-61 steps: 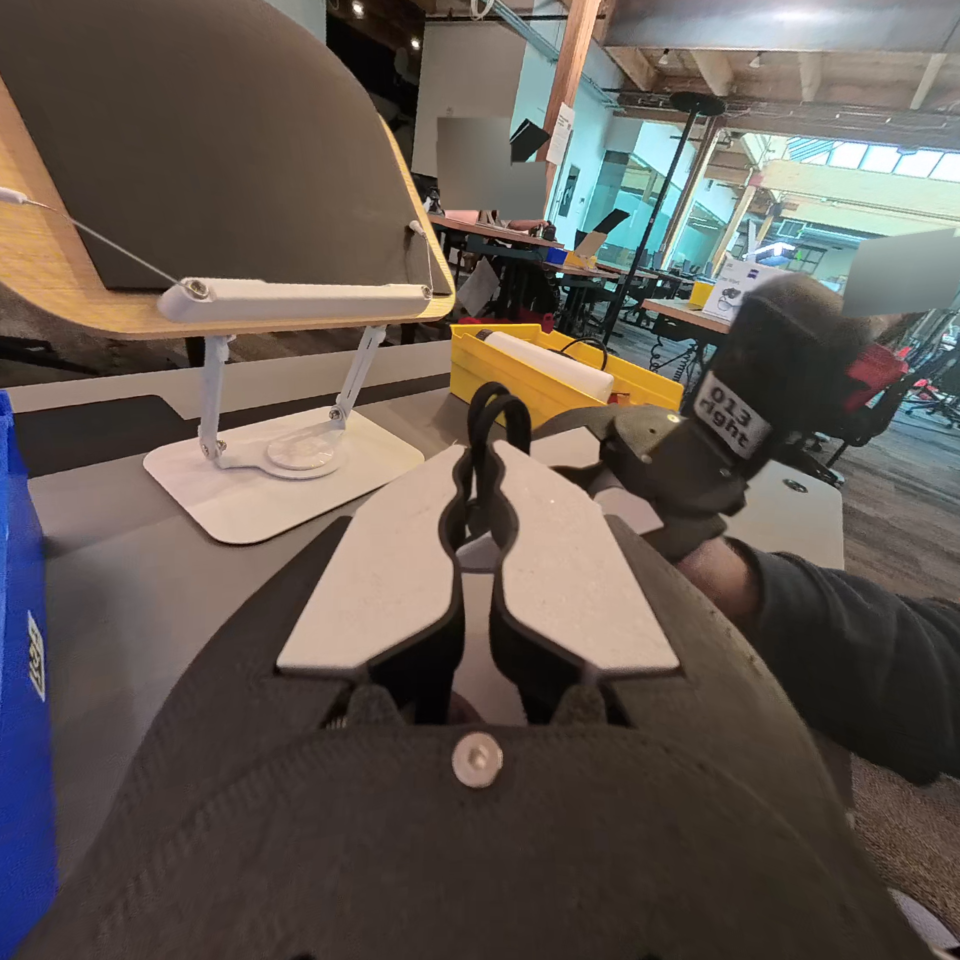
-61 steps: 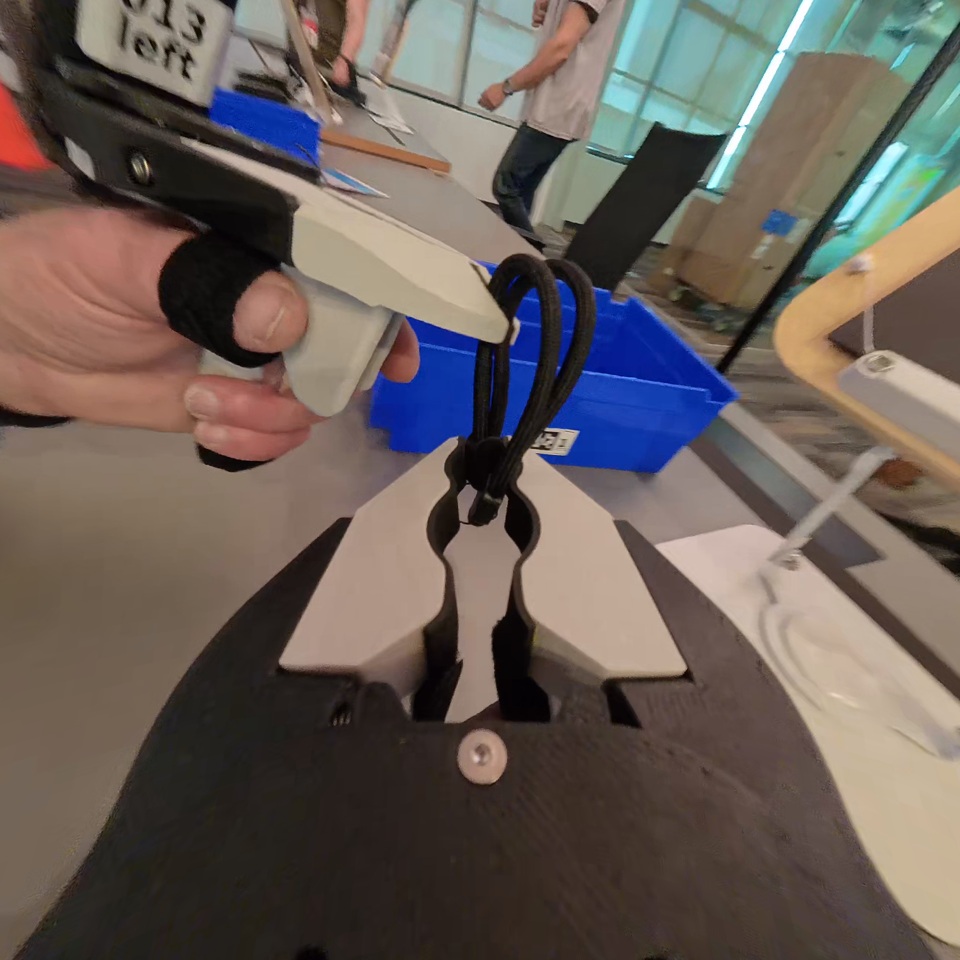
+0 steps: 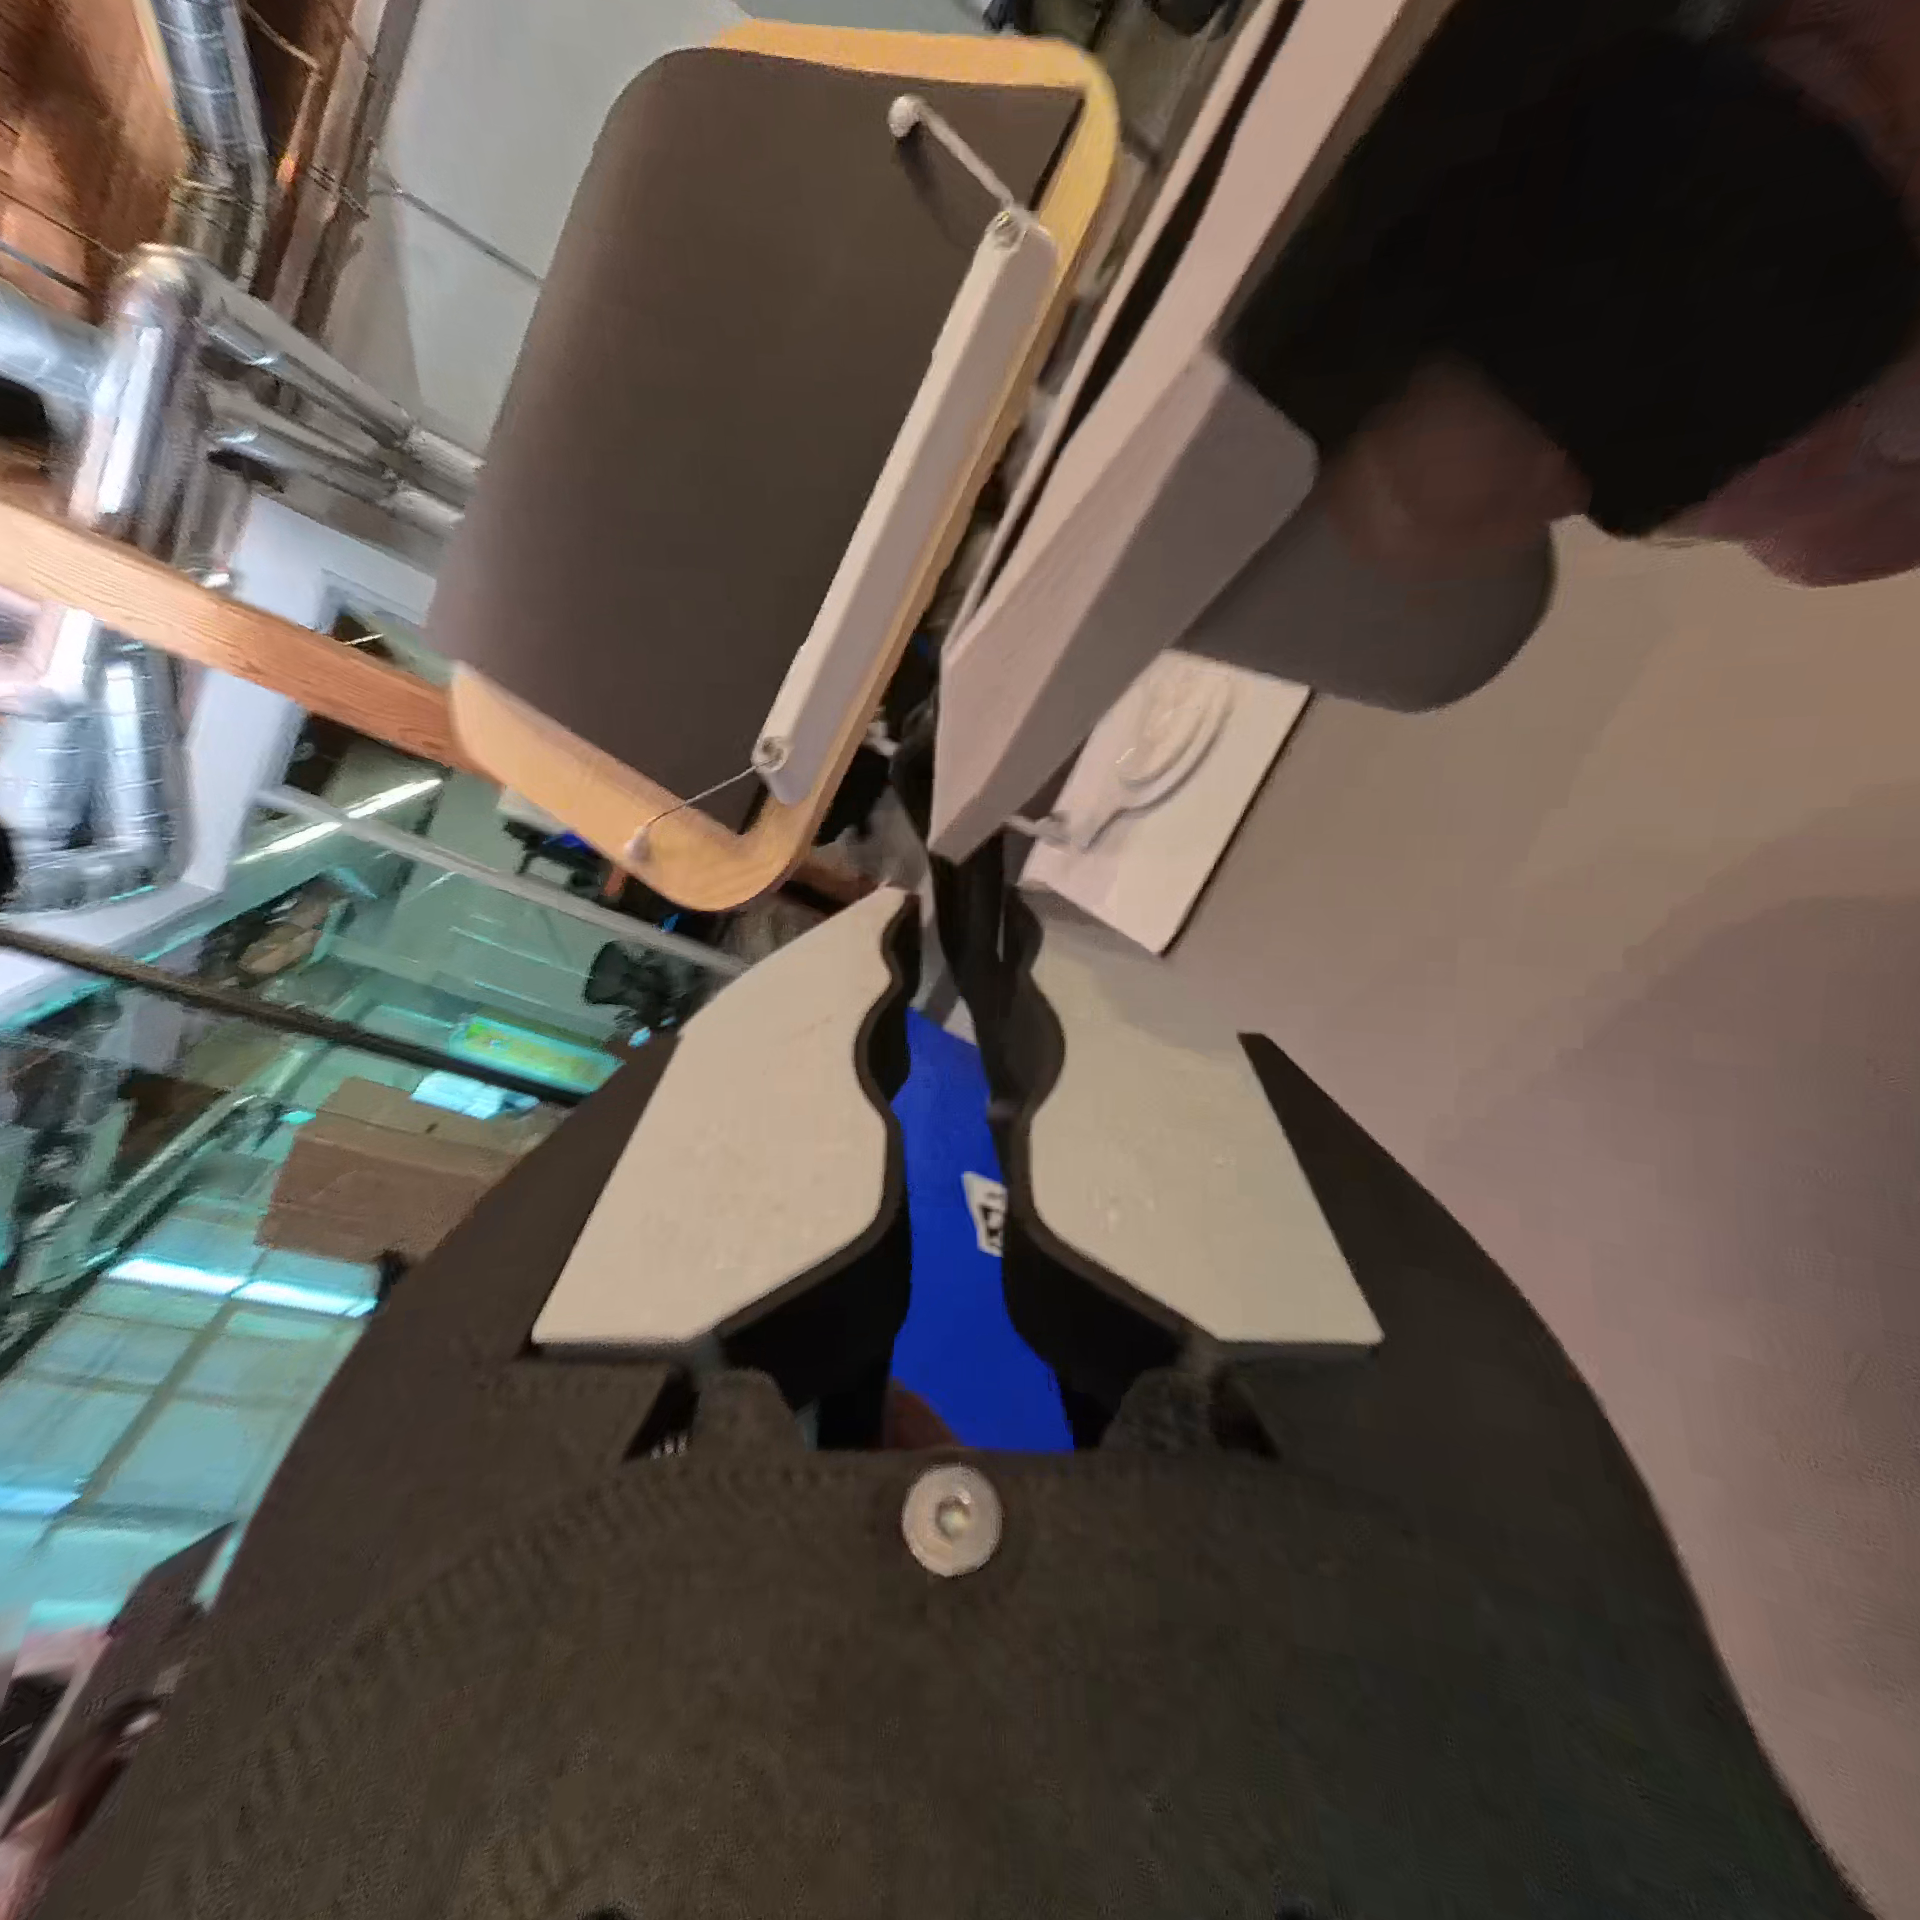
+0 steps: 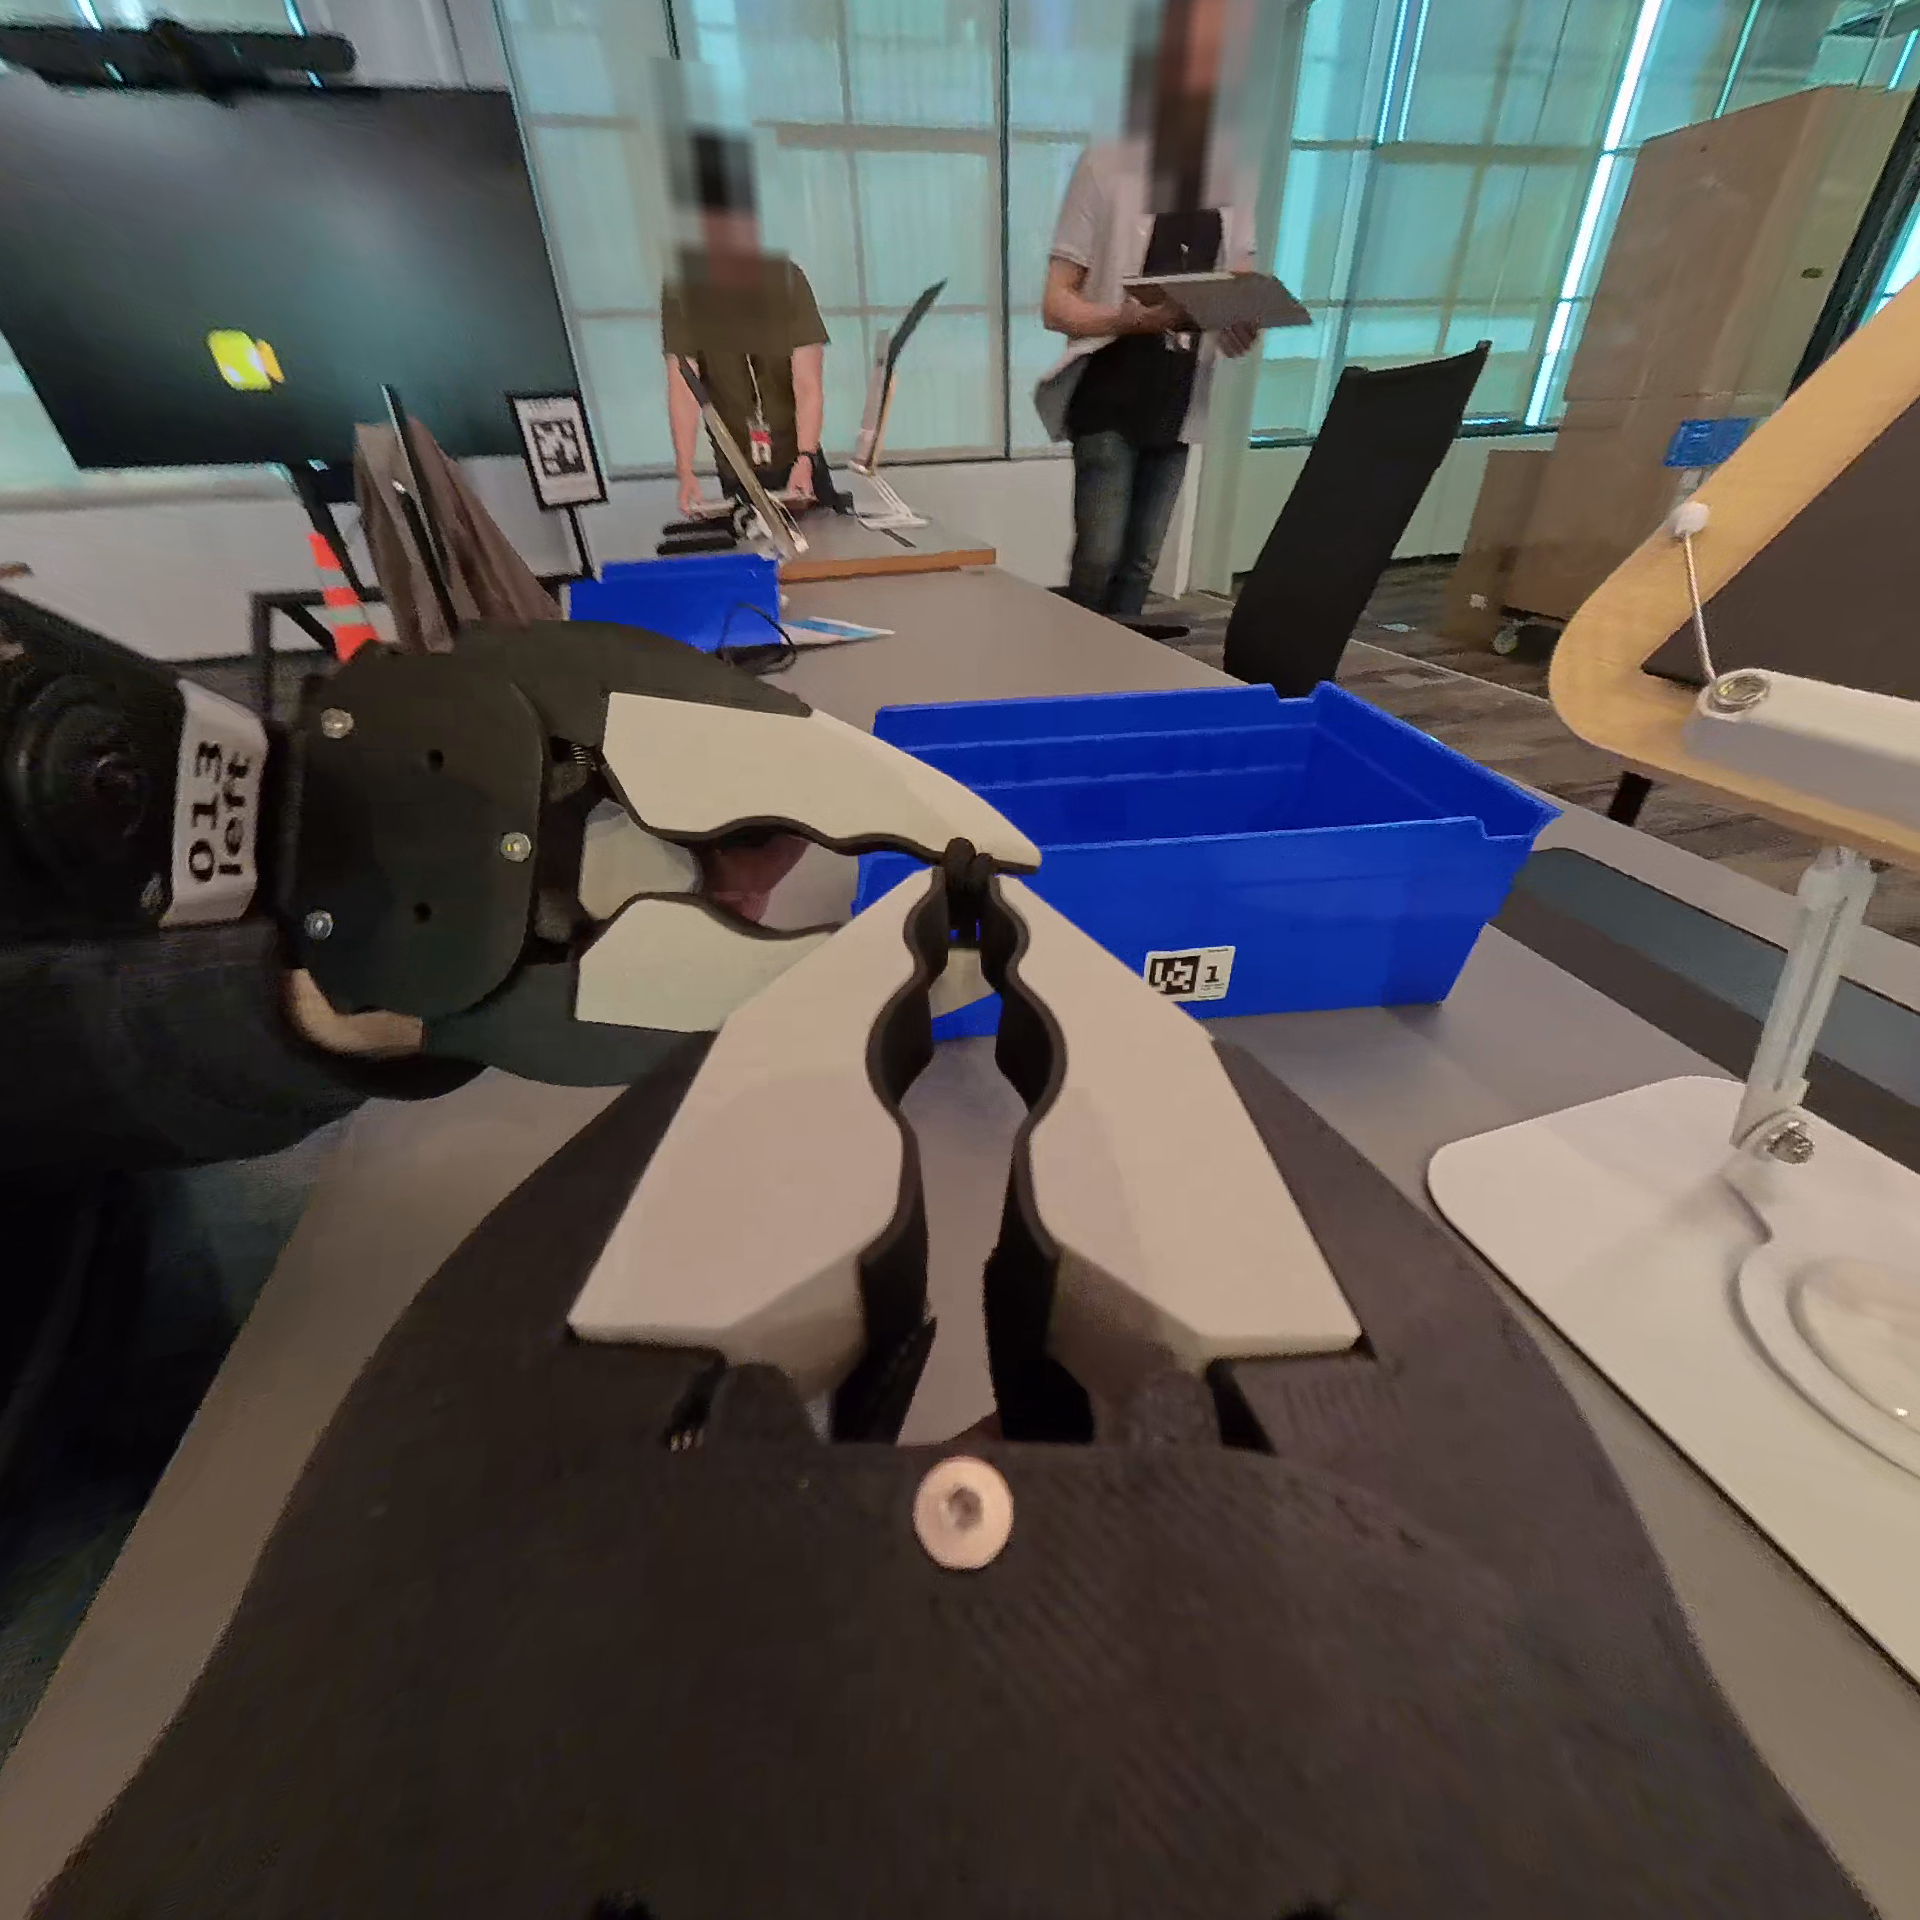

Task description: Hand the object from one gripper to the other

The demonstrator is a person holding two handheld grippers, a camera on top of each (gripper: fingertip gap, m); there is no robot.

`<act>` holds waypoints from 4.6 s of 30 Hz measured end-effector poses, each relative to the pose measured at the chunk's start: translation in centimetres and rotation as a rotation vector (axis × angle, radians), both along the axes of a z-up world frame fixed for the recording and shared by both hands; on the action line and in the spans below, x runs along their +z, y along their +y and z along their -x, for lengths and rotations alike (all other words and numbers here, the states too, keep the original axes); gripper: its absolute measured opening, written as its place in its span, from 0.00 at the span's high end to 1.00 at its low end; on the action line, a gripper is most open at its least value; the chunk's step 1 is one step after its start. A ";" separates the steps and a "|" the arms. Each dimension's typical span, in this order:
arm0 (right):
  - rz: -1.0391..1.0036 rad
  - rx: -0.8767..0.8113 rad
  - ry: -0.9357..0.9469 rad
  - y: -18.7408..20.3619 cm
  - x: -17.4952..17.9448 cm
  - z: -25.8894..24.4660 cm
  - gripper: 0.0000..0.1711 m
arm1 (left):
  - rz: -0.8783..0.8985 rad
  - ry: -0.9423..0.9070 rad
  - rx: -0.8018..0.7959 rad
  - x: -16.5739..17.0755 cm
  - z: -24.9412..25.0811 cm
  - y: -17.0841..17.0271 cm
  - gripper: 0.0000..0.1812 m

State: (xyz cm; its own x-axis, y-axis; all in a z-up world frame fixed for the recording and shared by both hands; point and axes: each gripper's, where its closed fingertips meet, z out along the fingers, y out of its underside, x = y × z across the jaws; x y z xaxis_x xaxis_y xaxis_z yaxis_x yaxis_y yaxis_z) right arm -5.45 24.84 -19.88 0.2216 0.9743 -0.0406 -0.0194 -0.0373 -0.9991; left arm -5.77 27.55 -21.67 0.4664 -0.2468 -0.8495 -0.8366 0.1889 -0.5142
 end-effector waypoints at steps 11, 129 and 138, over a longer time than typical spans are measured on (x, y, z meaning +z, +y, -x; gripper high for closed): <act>-0.206 0.127 -0.170 -1.2 -0.3 -2.2 0.99 | 0.387 -0.164 -0.313 -0.9 -1.0 -3.3 0.76; -1.002 -0.276 -0.456 -0.9 -1.8 1.6 0.63 | 0.865 -1.123 -0.456 6.4 0.5 -1.2 0.99; -1.226 -0.381 -0.493 -2.9 -0.3 2.6 0.87 | 1.055 -1.287 -0.502 5.5 -0.6 -1.1 0.99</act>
